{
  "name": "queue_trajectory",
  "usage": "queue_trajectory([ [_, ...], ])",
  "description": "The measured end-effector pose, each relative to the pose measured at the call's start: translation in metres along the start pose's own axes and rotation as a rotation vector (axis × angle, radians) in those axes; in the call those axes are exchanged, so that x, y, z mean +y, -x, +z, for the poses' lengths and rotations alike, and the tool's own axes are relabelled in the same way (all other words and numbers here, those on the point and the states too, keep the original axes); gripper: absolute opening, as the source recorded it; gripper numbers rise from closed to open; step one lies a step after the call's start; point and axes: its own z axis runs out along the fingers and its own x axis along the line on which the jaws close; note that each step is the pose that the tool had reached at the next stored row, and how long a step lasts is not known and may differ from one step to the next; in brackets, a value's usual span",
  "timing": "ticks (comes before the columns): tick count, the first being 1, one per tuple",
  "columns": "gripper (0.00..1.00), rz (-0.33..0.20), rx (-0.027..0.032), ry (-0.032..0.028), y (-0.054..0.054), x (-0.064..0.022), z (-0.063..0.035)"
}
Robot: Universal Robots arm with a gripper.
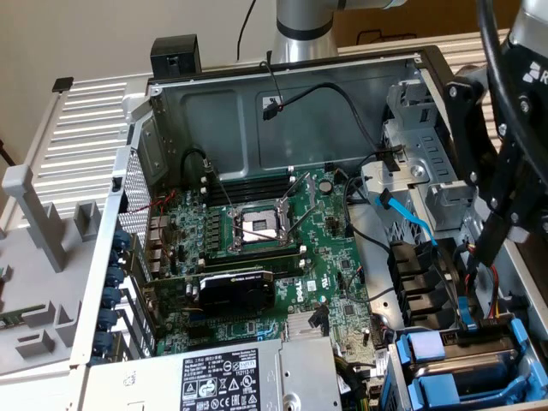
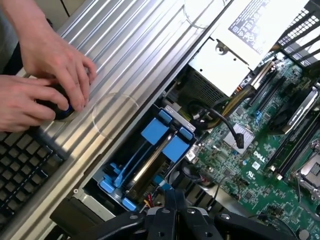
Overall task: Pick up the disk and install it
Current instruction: 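Insert the second disk wire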
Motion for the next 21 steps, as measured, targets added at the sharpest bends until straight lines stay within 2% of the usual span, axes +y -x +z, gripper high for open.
queue_trajectory([
  [17, 0.11, -0.306, 0.0251, 0.0113, -0.0002, -0.0002, -0.0001],
  [21, 0.11, -0.358, 0.0286, 0.0125, -0.0013, -0.0015, -0.0003],
])
